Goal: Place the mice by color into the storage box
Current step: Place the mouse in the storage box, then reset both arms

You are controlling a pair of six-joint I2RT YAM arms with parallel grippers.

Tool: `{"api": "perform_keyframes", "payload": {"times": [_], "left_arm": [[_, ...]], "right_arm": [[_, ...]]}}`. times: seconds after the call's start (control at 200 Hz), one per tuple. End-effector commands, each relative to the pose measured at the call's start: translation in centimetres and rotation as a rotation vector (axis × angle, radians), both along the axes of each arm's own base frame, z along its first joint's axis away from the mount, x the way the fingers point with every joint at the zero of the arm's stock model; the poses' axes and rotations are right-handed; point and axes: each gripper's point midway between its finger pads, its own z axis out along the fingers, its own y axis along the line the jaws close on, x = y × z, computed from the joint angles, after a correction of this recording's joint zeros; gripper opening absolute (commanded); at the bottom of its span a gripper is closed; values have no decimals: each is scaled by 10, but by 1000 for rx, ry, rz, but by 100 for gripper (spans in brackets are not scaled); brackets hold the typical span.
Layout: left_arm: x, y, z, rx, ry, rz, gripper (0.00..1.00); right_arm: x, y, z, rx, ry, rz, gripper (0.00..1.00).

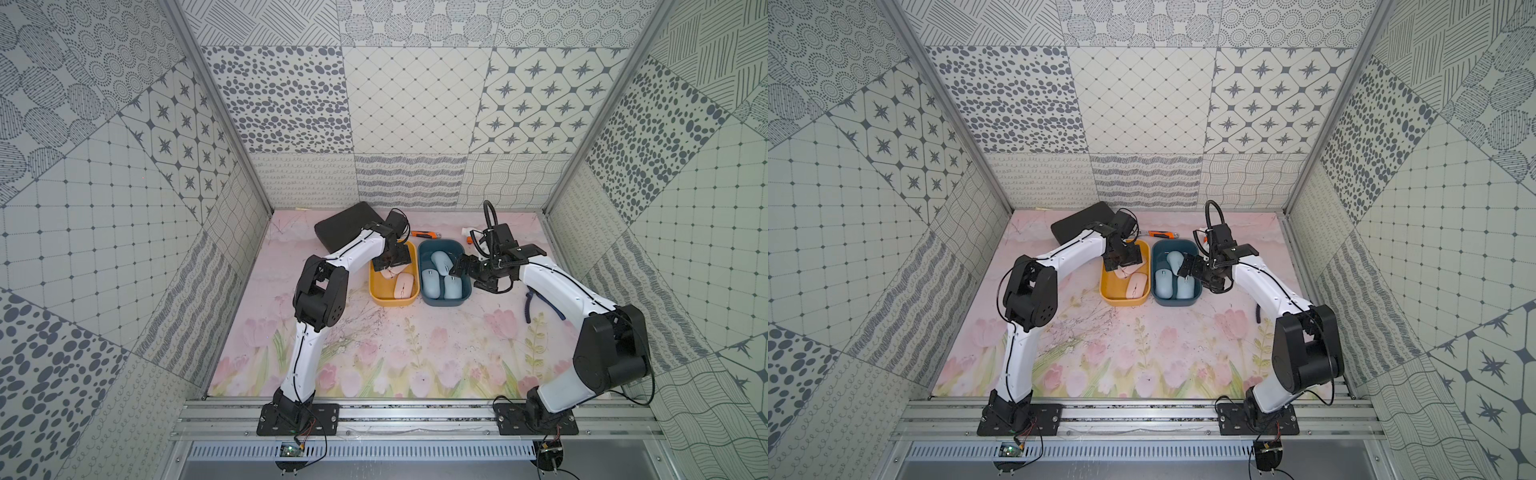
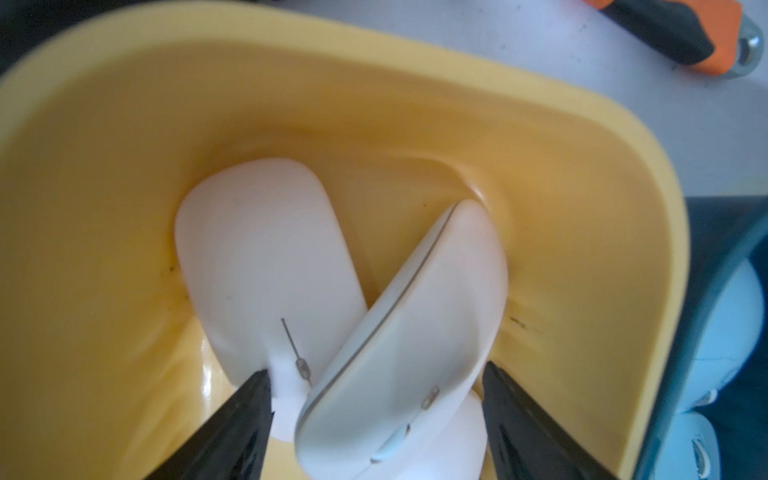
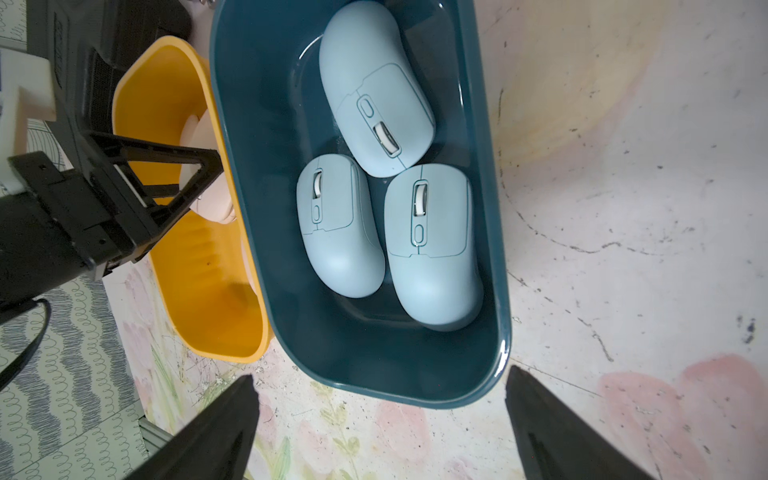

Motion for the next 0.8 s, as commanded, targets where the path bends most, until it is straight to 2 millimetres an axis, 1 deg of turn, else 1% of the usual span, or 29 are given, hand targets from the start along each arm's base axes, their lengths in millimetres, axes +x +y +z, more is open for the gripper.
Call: {"api": "perform_keyframes", "payload": {"times": [0.0, 0.05, 0.115, 0.185, 0.26, 0.33, 0.37, 0.415, 0.465, 0.48, 0.49, 0.495, 0.5, 0.505, 0.515, 0.53, 0.535, 0.54, 0.55, 0.57, 0.58, 0.63, 0.72, 0.73, 0.75, 0.765, 0.795], "left_arm": [[-9, 10, 30, 33, -16, -35, 84], [-11, 13, 50, 22, -45, -34, 85], [-18, 16, 77, 8, -79, -38, 85], [-28, 26, 103, -1, -111, -29, 85], [-43, 40, 125, -8, -145, -31, 85], [-56, 58, 139, 17, -194, -34, 85], [-63, 73, 142, 38, -211, -18, 86], [-72, 88, 143, 37, -220, -5, 86], [-81, 105, 144, 25, -241, 18, 86], [-86, 110, 139, 30, -236, 21, 86], [-86, 113, 141, 22, -247, 25, 86], [-89, 113, 138, 25, -241, 20, 86], [-88, 115, 140, 21, -250, 23, 86], [-91, 116, 137, 24, -246, 20, 86], [-90, 117, 141, 18, -263, 18, 87], [-94, 119, 138, 16, -266, 8, 97], [-94, 119, 141, 13, -278, 6, 98], [-96, 120, 137, 16, -274, 0, 99], [-97, 121, 137, 12, -284, -9, 99], [-100, 121, 136, 12, -303, -31, 100], [-101, 122, 139, 11, -321, -38, 100], [-109, 125, 131, 17, -353, -74, 99], [-113, 132, 131, 25, -459, -90, 99], [-114, 135, 129, 31, -463, -85, 99], [-115, 139, 128, 37, -472, -79, 99], [-111, 140, 132, 30, -506, -72, 99], [-111, 147, 131, 34, -526, -59, 97]], "right_arm": [[2, -3, 18, -4, -53, 8, 97], [3, -5, 23, -10, -65, 6, 97], [4, -7, 32, -20, -85, 8, 97], [5, -10, 44, -40, -122, 11, 97], [11, -17, 63, -89, -200, 29, 98], [18, -34, 82, -188, -293, 16, 99], [21, -43, 91, -235, -342, 4, 99], [25, -49, 101, -263, -406, 0, 99], [26, -54, 105, -286, -459, -4, 99], [26, -54, 107, -292, -479, -3, 99], [27, -56, 109, -298, -499, -6, 99], [27, -56, 110, -300, -509, -6, 99], [27, -56, 110, -302, -513, -5, 99], [26, -57, 110, -305, -519, -3, 99], [27, -58, 111, -311, -536, -5, 99], [27, -60, 113, -321, -560, -4, 99], [26, -60, 114, -324, -569, -2, 99], [26, -61, 114, -329, -575, 3, 99], [26, -62, 115, -338, -592, 7, 99], [25, -65, 118, -360, -629, 12, 99], [25, -66, 121, -369, -653, 12, 99], [23, -76, 127, -427, -769, -1, 99], [12, -87, 141, -474, -1032, -51, 99], [10, -88, 139, -479, -1049, -56, 99], [7, -91, 141, -484, -1105, -76, 99], [5, -92, 140, -493, -1130, -80, 99], [1, -96, 139, -512, -1165, -95, 99]]}}
